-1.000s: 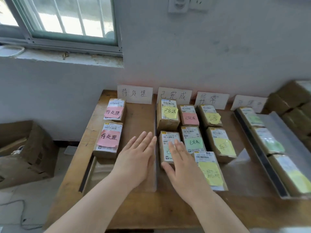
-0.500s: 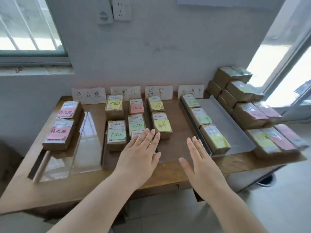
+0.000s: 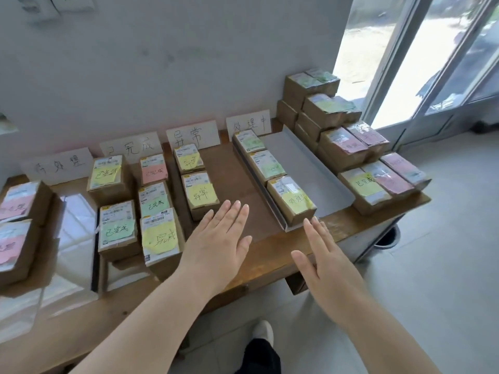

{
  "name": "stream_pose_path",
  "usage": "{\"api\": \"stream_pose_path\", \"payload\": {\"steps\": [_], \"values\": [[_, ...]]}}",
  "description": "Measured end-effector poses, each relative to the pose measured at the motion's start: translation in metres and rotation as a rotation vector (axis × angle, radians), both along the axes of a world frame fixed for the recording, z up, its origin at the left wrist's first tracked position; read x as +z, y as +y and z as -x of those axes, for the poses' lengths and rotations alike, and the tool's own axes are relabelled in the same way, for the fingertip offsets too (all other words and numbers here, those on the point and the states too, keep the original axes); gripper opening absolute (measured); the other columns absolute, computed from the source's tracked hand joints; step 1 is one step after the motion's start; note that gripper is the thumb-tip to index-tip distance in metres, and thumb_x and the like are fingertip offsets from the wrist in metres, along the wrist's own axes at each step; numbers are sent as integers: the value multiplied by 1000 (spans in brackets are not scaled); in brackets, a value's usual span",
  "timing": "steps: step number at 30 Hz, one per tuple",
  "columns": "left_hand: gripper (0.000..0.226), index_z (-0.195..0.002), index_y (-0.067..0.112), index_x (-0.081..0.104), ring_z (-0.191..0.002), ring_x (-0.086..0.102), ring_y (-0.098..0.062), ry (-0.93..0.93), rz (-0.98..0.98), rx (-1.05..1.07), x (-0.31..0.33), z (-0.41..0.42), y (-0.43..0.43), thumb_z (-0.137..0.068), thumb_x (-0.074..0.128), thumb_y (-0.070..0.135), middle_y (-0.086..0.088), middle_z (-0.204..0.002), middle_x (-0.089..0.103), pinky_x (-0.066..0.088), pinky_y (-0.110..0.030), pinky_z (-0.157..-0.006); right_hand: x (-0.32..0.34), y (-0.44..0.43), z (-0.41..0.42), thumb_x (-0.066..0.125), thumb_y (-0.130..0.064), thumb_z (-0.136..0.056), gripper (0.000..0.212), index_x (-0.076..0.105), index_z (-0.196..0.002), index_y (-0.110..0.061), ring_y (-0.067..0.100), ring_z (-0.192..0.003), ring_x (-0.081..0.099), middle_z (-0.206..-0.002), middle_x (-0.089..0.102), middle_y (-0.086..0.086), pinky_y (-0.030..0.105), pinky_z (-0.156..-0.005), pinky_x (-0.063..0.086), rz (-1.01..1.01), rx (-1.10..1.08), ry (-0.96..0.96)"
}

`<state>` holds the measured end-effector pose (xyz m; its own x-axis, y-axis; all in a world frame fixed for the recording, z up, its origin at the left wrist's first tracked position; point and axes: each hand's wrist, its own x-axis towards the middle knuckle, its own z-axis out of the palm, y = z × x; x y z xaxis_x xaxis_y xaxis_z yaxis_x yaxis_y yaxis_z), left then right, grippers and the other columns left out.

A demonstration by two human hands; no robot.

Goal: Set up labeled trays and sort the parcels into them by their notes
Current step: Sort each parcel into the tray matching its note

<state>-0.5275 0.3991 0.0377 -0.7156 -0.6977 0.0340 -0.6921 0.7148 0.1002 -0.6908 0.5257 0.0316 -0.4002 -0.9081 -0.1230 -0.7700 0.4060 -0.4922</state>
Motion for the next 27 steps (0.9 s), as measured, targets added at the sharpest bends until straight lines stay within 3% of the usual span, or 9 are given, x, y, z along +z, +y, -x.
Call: {"api": "stream_pose_path", "payload": {"steps": [5,10,16,23,27], "values": [[58,-150,25,-9,-145,-14,-8,45,-25,-48,-4,63,-38,-101,12,45,8,-160,-8,-7,-29,-118,8,-30,58,16,-62,-81,76,-3,-151,-35,6,-146,-4,-157,-10,-17,25,-115,17,-44,-72,36],[59,-151,22,-9,-146,-12,-9,64,-41,-133,-13,139,-81,-102,13,45,7,-160,-9,-8,-27,-115,23,-57,115,16,-62,-78,79,-5,-150,-36,8,-147,-5,-156,-11,-20,30,-116,18,-53,-184,47],[59,-149,20,-14,-145,-16,-10,49,-36,-258,-21,205,-98,-102,11,45,5,-160,-12,-5,-29,-119,14,-60,160,18,-61,-79,79,2,-151,-32,7,-147,3,-159,-2,-15,25,-114,18,-35,-317,-1],[56,-142,22,-21,-141,-20,-7,-19,-61,-225,-41,238,-107,-97,-3,49,4,-160,-12,-10,-27,-114,-3,-74,212,20,-61,-80,78,1,-151,-35,7,-147,0,-159,-2,-16,29,-115,18,-62,-316,-51],[57,-138,25,-24,-132,-26,-3,-29,-84,-134,-40,260,-104,-88,-15,51,6,-159,-14,-13,-26,-111,-11,-86,253,29,-56,-90,69,1,-150,-37,9,-147,1,-159,-2,-17,33,-115,22,-70,-257,-56]]}}
